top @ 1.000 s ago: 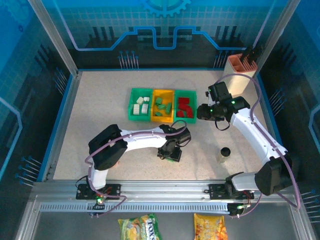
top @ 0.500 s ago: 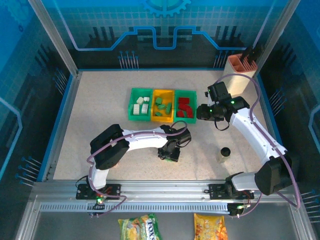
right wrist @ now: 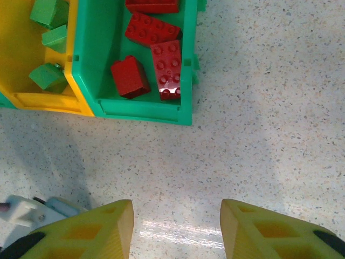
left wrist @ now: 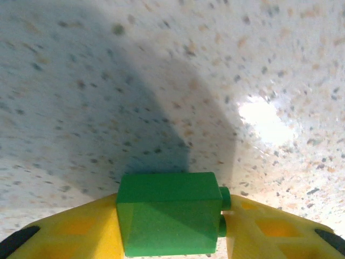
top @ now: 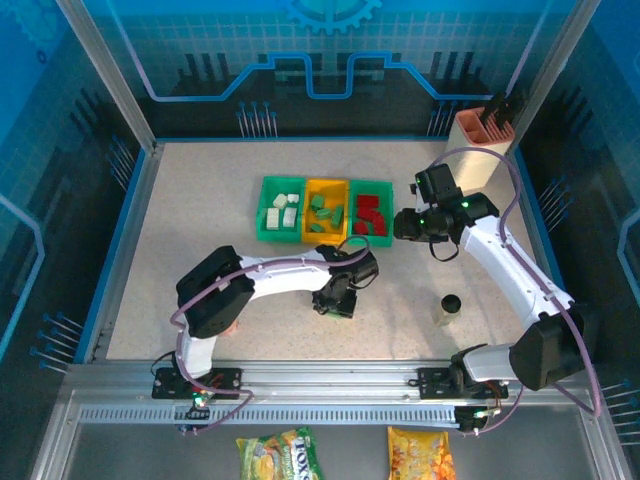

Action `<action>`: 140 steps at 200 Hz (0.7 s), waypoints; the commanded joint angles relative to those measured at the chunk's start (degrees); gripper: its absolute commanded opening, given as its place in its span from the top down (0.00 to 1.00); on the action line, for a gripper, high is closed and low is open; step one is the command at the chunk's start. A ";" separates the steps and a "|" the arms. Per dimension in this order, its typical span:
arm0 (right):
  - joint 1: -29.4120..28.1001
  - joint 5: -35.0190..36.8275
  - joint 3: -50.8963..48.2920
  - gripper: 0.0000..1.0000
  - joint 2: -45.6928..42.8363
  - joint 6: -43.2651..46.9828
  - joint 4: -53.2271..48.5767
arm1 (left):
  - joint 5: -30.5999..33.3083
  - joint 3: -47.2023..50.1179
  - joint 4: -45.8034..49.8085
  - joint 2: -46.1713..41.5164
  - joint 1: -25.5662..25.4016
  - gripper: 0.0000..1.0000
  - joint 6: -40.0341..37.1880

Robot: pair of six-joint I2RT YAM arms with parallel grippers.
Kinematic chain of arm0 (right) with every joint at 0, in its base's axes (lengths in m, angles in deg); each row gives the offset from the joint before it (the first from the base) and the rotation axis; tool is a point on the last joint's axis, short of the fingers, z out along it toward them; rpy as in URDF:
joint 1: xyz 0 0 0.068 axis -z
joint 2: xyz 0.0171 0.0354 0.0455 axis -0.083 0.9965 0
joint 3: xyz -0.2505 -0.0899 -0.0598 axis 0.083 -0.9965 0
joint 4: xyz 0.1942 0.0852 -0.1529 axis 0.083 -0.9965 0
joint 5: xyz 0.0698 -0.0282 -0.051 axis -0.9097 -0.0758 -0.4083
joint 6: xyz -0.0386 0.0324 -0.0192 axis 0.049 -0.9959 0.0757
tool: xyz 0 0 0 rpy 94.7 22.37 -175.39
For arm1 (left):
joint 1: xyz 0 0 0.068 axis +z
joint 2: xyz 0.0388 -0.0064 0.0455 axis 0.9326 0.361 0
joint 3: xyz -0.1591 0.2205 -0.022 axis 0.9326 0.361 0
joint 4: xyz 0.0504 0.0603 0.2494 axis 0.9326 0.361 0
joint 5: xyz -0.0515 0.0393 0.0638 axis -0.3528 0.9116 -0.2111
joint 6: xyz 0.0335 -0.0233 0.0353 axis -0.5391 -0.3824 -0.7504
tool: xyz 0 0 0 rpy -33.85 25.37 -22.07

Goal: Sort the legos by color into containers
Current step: Pick up the lego from the middle-left of the table, then place the lego in the container.

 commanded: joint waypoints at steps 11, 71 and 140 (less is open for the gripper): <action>-0.90 0.84 -0.16 0.53 -0.20 -0.62 -1.65 | 1.02 0.99 1.75 -4.62 3.17 0.53 -2.41; -0.99 1.11 -0.18 0.53 -0.87 -0.92 -2.09 | 0.20 -1.51 0.96 -5.99 10.46 0.53 -6.27; -1.01 2.27 -0.62 0.53 -2.26 -0.76 -3.26 | 0.26 -7.37 2.07 -5.53 19.25 0.53 -12.80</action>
